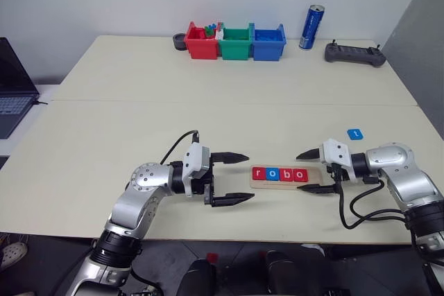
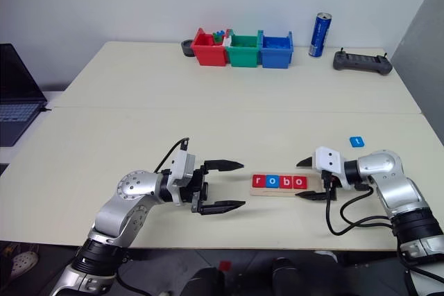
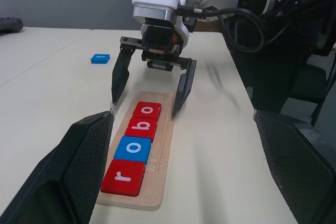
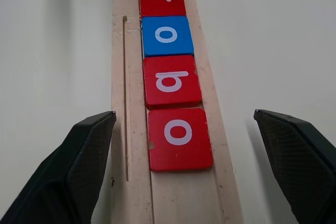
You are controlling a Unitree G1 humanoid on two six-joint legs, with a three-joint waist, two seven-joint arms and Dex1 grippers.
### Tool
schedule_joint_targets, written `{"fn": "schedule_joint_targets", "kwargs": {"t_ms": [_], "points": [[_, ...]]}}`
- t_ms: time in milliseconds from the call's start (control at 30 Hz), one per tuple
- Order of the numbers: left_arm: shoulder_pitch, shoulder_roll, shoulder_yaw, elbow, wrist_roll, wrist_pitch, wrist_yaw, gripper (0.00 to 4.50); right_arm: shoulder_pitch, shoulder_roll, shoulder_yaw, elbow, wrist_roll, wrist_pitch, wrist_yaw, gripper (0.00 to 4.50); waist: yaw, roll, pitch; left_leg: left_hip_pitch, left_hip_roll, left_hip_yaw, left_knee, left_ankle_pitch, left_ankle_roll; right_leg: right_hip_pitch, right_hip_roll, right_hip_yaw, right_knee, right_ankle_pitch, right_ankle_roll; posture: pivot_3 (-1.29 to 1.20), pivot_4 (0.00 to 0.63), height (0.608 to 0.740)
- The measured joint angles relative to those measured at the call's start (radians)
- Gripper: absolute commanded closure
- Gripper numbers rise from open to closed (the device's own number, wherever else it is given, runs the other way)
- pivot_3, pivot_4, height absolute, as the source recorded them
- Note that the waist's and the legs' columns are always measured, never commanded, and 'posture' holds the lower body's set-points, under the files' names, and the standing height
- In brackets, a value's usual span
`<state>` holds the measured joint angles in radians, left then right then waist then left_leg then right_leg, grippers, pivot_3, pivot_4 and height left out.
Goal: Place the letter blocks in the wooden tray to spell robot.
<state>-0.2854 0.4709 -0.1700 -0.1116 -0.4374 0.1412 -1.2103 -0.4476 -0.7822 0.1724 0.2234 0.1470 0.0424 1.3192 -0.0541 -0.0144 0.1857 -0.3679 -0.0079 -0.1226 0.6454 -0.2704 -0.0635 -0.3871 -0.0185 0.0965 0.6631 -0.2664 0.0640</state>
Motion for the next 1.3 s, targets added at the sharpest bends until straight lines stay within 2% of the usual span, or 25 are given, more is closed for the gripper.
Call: {"fn": "schedule_joint_targets", "kwargs": {"t_ms": [100,200,567,600,1300], "points": [[0.002,0.004,0.000,-0.001,0.000,0.000,0.000,0.00,0.000,-0.038,-0.032,0.000,0.009,0.005,0.007,0.01,0.000,0.000,0.000,0.000,0.000,0.000,0.000,0.000,0.000,0.000,0.000,0.000,0.000,0.000,0.000,0.00,0.150,0.740],[0.005,0.004,0.000,-0.001,0.000,0.000,0.000,0.00,0.003,-0.070,-0.071,-0.001,0.024,0.008,0.011,0.60,0.001,0.000,0.000,0.000,0.000,0.000,0.000,0.000,0.000,0.000,0.000,0.000,0.000,0.000,0.000,0.00,0.150,0.740],[0.005,0.003,0.000,-0.001,0.000,-0.003,-0.001,0.00,0.042,-0.081,-0.081,0.022,0.030,-0.023,0.013,4.33,-0.001,0.000,0.000,0.000,0.000,0.000,0.000,0.000,0.000,0.000,0.000,0.000,0.000,0.000,0.000,0.00,0.150,0.740],[0.005,0.003,0.000,-0.001,0.000,-0.003,-0.001,0.00,0.045,-0.081,-0.081,0.022,0.029,-0.028,0.010,4.45,-0.001,0.000,0.000,0.000,0.000,0.000,0.000,0.000,0.000,0.000,0.000,0.000,0.000,0.000,0.000,0.00,0.150,0.740],[0.005,0.004,0.000,-0.001,0.000,-0.002,0.001,0.00,0.064,-0.028,-0.030,0.023,-0.039,-0.072,-0.024,4.45,-0.001,0.000,0.000,0.000,0.000,0.000,0.000,0.000,0.000,0.000,0.000,0.000,0.000,0.000,0.000,0.00,0.150,0.740]]}}
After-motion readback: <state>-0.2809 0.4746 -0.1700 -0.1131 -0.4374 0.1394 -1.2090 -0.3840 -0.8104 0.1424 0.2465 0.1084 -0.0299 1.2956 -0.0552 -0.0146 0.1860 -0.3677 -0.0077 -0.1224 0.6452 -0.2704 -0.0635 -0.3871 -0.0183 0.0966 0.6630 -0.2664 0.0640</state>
